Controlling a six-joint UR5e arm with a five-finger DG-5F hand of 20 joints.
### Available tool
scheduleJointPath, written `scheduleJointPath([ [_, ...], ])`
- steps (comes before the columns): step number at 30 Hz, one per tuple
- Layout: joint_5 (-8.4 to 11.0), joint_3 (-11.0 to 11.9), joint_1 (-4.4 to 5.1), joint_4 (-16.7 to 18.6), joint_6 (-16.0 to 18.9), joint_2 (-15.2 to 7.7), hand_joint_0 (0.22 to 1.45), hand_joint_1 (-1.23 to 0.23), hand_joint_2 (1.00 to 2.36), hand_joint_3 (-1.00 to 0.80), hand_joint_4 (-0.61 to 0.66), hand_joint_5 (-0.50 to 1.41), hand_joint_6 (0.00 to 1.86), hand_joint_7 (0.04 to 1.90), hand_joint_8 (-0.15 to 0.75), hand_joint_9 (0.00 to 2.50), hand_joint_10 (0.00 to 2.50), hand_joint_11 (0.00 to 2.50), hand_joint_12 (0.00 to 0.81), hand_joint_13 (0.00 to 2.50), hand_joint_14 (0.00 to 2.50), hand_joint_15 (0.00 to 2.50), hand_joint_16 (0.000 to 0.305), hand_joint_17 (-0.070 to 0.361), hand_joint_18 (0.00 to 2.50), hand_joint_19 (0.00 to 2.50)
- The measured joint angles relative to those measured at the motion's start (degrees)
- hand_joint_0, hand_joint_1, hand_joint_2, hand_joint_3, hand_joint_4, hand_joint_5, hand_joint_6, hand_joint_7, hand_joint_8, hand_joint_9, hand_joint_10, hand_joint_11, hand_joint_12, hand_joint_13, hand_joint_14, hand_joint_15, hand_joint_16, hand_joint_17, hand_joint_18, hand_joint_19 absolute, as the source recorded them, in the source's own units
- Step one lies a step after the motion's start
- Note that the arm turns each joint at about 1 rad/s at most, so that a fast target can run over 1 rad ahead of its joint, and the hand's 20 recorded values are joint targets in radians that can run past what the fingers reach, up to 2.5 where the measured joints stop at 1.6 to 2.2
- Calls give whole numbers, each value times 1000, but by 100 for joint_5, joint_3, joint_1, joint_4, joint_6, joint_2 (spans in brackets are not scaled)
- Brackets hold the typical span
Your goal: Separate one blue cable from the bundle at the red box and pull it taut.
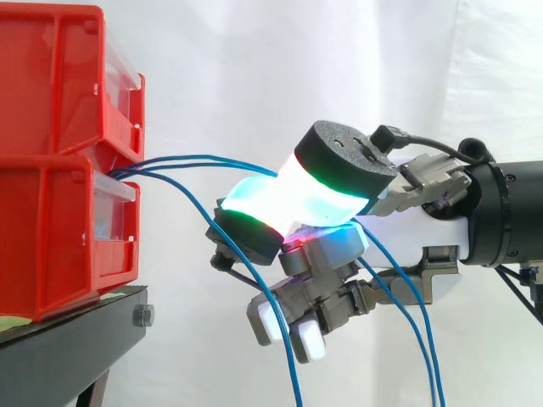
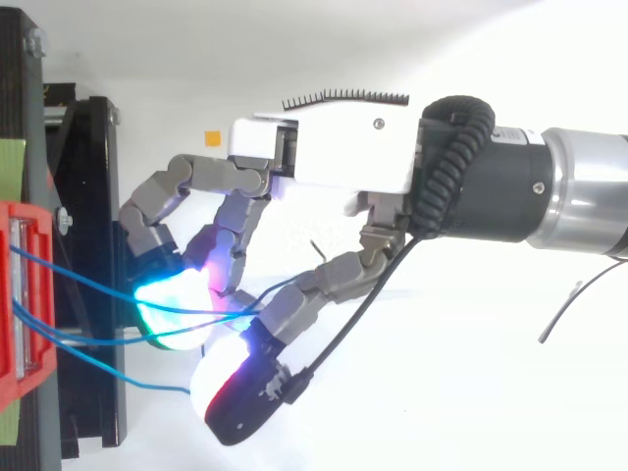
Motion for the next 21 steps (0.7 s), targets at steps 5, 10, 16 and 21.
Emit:
scheduleJointPath([
  [5,0,0,1,-1,0,0,442,-709,1000,-500,91,-147,881,1115,308,1277,25,1374,428,883,24,713,64,144,848,796],
  [10,0,1,2,12,0,0,483,-561,1000,-500,88,-146,864,1140,295,1282,27,1376,421,877,25,707,61,137,812,823],
  [16,0,2,0,17,0,0,615,-615,1007,-415,50,-143,852,1190,260,1268,31,1397,390,858,28,716,53,120,751,864],
  [21,-5,2,-2,10,0,0,622,-804,1017,-254,23,-160,867,1177,262,1210,28,1394,390,843,27,723,55,123,747,851],
])
